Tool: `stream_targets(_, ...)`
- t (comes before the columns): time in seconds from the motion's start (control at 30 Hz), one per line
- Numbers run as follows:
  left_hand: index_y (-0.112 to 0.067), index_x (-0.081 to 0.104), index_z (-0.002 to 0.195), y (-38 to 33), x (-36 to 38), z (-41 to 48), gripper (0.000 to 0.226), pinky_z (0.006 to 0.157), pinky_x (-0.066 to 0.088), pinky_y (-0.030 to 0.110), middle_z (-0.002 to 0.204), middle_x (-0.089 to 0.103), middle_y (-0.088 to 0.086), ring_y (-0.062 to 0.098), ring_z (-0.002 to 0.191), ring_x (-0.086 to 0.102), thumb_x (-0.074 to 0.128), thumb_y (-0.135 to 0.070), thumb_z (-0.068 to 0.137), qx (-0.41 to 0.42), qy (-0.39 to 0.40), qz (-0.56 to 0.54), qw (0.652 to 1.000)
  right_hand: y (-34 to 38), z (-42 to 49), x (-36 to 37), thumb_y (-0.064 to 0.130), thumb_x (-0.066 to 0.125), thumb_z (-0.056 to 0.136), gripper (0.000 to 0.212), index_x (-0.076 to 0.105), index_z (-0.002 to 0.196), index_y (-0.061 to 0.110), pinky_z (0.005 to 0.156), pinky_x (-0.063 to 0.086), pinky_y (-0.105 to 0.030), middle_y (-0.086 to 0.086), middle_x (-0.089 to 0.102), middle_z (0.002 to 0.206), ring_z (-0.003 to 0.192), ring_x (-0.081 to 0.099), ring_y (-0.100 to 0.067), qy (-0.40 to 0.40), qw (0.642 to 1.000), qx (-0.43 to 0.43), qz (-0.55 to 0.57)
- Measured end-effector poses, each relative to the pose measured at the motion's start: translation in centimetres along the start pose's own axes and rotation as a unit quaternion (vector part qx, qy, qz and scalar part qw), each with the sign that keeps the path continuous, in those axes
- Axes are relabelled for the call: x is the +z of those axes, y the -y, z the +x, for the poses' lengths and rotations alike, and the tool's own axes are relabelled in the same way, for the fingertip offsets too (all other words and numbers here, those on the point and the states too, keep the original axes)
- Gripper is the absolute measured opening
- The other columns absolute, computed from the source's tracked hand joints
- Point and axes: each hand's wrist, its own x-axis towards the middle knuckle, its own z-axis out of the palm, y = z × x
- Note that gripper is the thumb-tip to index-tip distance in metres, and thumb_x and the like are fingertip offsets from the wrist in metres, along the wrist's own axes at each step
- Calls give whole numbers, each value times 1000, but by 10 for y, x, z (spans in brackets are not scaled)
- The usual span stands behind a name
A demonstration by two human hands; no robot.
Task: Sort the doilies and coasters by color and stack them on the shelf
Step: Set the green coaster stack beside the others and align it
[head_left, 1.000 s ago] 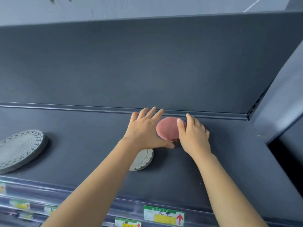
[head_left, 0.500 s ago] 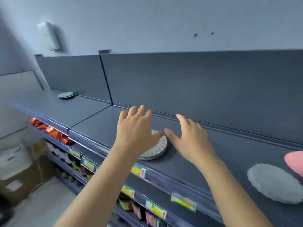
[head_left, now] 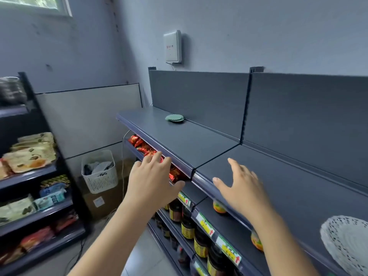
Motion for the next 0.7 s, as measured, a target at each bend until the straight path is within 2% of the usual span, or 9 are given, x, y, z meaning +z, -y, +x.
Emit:
stream_targets(0.1, -28, 40, 138, 46, 21, 33, 69, 107, 31, 35, 151, 32, -7, 18, 135, 34, 43, -70, 83, -9, -21, -19, 1000, 28, 54, 36, 58, 39, 92, 72, 14, 150, 23, 107, 32, -38, 0, 32, 152, 135, 33, -25, 26, 1000, -7, -5)
stream_targets(0.2, -31, 36, 141, 93, 50, 81, 76, 108, 31, 37, 153, 29, -6, 19, 138, 31, 34, -78, 81, -35, -5, -21, 999, 57, 123, 75, 59, 41, 90, 73, 17, 149, 23, 107, 33, -39, -1, 34, 150, 135, 35, -25, 41, 999, -5, 9)
stream_targets(0.3, -29, 40, 138, 141, 85, 144, 80, 105, 34, 35, 148, 35, -7, 18, 133, 37, 28, -81, 79, -45, 15, -12, 999, 91, 201, 113, 59, 43, 90, 73, 20, 149, 22, 105, 34, -39, -3, 34, 150, 135, 35, -25, 51, 998, 4, 34)
stream_targets(0.43, -25, 37, 141, 200, 123, 245, 84, 104, 36, 34, 146, 40, -6, 17, 131, 39, 30, -81, 79, -38, 73, -43, 996, 137, 305, 152, 58, 45, 89, 73, 22, 148, 22, 106, 34, -40, -4, 33, 151, 136, 34, -25, 88, 993, 41, 67)
stream_targets(0.57, -21, 31, 146, 250, 161, 338, 85, 106, 34, 35, 149, 38, -3, 19, 134, 37, 33, -77, 82, -38, 104, -91, 990, 166, 392, 180, 58, 45, 89, 73, 22, 148, 22, 104, 35, -38, -3, 34, 150, 135, 37, -25, 89, 989, 86, 78)
stream_targets(0.7, -17, 30, 146, 276, 207, 415, 85, 107, 33, 38, 148, 40, 1, 22, 133, 39, 37, -74, 83, -42, 154, -171, 972, 181, 455, 214, 54, 51, 89, 75, 19, 149, 22, 105, 33, -37, -2, 30, 153, 137, 34, -24, 93, 970, 154, 164)
